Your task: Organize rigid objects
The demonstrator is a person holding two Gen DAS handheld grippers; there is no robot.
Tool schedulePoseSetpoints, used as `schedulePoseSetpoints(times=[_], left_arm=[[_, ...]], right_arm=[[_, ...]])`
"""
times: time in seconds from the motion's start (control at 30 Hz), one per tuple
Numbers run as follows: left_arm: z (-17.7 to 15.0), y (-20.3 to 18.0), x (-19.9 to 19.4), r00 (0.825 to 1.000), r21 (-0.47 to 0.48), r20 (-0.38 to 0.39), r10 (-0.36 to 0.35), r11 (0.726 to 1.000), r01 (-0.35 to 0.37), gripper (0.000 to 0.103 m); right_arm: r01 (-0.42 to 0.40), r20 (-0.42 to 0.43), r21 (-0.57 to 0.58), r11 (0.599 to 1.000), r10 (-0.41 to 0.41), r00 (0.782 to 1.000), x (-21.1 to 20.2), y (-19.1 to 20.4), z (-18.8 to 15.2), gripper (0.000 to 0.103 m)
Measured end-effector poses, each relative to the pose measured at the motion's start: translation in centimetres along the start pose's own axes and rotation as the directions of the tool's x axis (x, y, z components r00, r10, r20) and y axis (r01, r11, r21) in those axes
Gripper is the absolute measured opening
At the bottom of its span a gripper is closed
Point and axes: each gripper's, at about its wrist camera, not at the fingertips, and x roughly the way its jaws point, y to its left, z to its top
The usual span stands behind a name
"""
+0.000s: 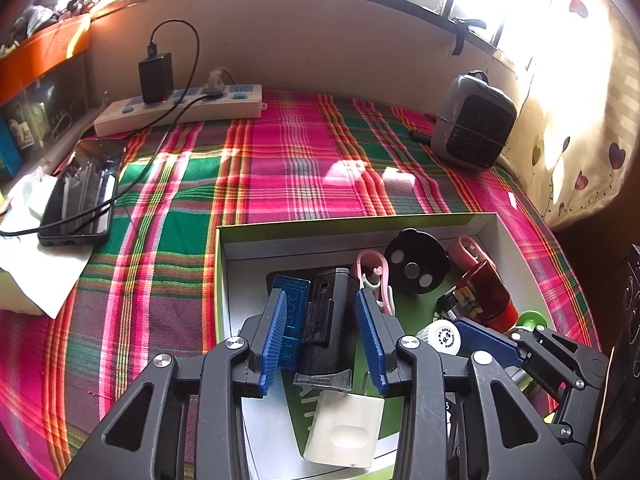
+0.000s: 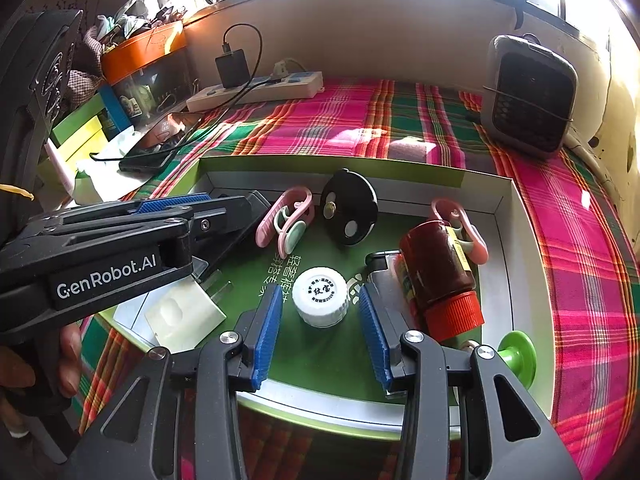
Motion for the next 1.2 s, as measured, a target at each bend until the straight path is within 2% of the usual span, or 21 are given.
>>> schedulePoseSetpoints(times=[0.47,0.53,0.6,1.0,1.2], left_arm=[[-0.6,0.1,-0.7,0.999,-0.008,0.007,0.047,0.999,-0.047,0.043],[-0.7,0.0,-0.9,0.999,-0.008,0.010,0.051,0.999,-0.051,0.043],[-0.9,-0.2,-1.4,0.998,0.004,0.027,0.064,0.998,-0.064,0.043],[-2.4,-0.8,-4.8,0.994,0.002,0.076,0.082,0.997,-0.082,0.043],[-3.9,-1.5,-6.0,0.993,0.005,0.075,0.093,0.996,-0.094,0.043]], right_arm=[[-0.002,0.002,0.010,1.000,0.002,1.000,-0.3,-0.1,-0.2,0.045],[-0.009,0.005,0.007,1.000,0.009,1.000,-0.4,0.0,-0.3,0.052],[-0.008,0.006,0.001,1.000,0.008,1.000,-0.5,0.1,-0.3,0.054],[0.036,0.050,0.037,0.999,-0.037,0.998,-2.9,-0.3,-0.9,0.055],[0.049,0.072,0.053,0.997,-0.053,0.996,-4.5,-0.3,-1.5,0.055]])
